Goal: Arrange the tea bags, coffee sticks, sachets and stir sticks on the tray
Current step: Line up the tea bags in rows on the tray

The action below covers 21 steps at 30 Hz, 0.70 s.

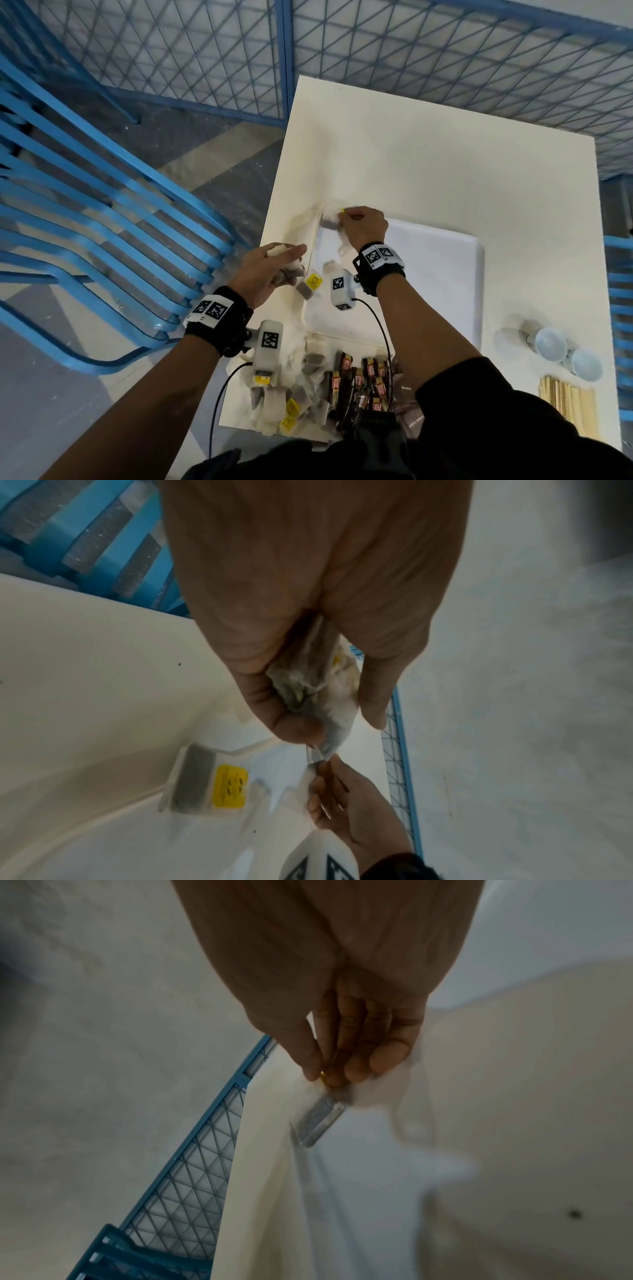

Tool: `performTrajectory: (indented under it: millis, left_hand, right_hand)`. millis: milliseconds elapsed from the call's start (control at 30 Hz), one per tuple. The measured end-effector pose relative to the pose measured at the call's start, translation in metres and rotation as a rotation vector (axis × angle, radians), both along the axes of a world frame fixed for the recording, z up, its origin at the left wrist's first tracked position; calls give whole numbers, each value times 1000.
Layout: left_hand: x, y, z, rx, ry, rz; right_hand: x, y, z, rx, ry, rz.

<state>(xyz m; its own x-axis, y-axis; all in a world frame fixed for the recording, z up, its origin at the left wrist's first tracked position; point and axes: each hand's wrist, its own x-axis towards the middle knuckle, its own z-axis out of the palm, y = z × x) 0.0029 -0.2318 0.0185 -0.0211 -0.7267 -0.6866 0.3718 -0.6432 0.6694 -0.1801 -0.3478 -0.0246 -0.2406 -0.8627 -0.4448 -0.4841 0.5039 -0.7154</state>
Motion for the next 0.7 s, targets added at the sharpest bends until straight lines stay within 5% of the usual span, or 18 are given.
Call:
performTrajectory:
  millis: [700]
  left_hand:
    - [3,7,-4,23,-16,47]
  right_hand:
    - [1,1,7,74,66,79]
